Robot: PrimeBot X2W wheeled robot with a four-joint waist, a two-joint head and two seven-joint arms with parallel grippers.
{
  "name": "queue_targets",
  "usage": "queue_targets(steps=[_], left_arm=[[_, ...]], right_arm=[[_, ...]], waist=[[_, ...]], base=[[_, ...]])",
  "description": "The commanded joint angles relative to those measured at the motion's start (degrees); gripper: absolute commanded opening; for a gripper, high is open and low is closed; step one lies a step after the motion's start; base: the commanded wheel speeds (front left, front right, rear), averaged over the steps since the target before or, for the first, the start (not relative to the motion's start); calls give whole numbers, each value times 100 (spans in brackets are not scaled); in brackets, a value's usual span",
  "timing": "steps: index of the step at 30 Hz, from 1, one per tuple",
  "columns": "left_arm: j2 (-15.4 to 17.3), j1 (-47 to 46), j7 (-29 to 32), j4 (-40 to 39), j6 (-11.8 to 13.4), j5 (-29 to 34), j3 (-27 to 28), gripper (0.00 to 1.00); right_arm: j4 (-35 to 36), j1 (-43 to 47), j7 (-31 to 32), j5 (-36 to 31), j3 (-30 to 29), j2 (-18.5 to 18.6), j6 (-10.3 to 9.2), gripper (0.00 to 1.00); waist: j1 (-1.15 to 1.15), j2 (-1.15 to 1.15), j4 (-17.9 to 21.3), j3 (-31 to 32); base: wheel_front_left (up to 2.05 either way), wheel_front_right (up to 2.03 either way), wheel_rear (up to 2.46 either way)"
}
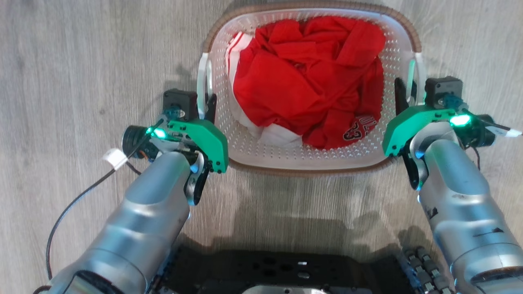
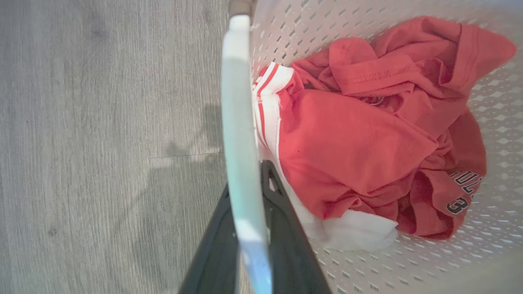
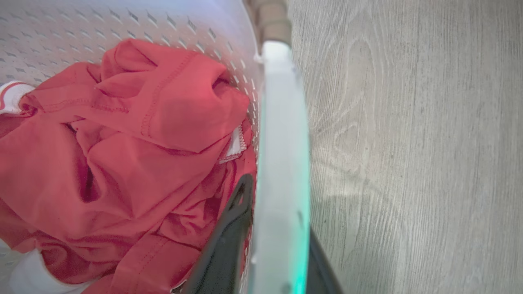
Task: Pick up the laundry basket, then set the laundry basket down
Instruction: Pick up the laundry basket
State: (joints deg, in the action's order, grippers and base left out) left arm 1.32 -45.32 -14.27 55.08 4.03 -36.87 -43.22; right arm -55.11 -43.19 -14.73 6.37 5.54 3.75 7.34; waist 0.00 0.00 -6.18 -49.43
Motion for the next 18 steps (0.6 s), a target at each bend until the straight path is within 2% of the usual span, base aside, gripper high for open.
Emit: queue_targets(steps=[1, 8, 18], left_arm=[[155, 125, -73, -58, -15, -7, 117, 0], [155, 314, -73, 207, -66, -157, 24, 0], [155, 579, -71, 824, -208, -652, -390, 0]], right_arm=[[-7, 294, -27, -16, 161, -88, 14, 0], [-463, 312, -27, 287, 478, -88, 14, 0], [-1253, 324, 110, 1076, 1451, -88, 14, 0]], waist=[[0, 0, 14, 97], [0, 0, 75, 571], [0, 0, 199, 1355]], base=[[0, 0, 0], [0, 0, 0], [0, 0, 0]])
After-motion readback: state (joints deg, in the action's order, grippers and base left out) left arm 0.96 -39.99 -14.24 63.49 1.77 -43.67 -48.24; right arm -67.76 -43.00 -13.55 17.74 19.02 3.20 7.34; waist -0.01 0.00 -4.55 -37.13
